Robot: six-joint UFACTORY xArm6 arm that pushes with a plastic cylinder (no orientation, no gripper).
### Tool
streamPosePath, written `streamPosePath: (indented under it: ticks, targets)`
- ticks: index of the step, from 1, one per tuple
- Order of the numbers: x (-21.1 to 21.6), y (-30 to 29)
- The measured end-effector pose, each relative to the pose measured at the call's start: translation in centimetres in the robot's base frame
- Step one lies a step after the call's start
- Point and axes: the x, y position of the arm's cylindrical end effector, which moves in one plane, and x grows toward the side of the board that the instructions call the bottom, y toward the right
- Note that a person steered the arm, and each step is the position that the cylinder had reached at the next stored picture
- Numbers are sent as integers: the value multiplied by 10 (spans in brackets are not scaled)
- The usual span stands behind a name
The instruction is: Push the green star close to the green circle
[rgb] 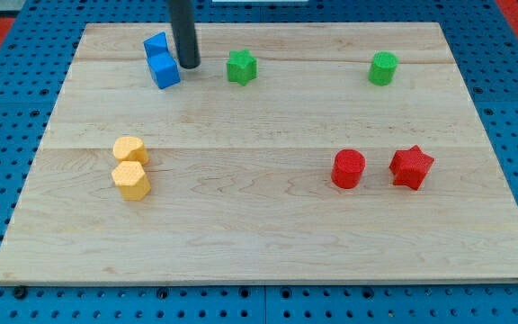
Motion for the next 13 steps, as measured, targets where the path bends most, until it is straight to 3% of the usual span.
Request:
streamPosePath:
  ticks: [2, 6, 9, 13]
  targets:
    - [0, 81]
    - [15, 67]
    - [15, 155]
    - [15, 187]
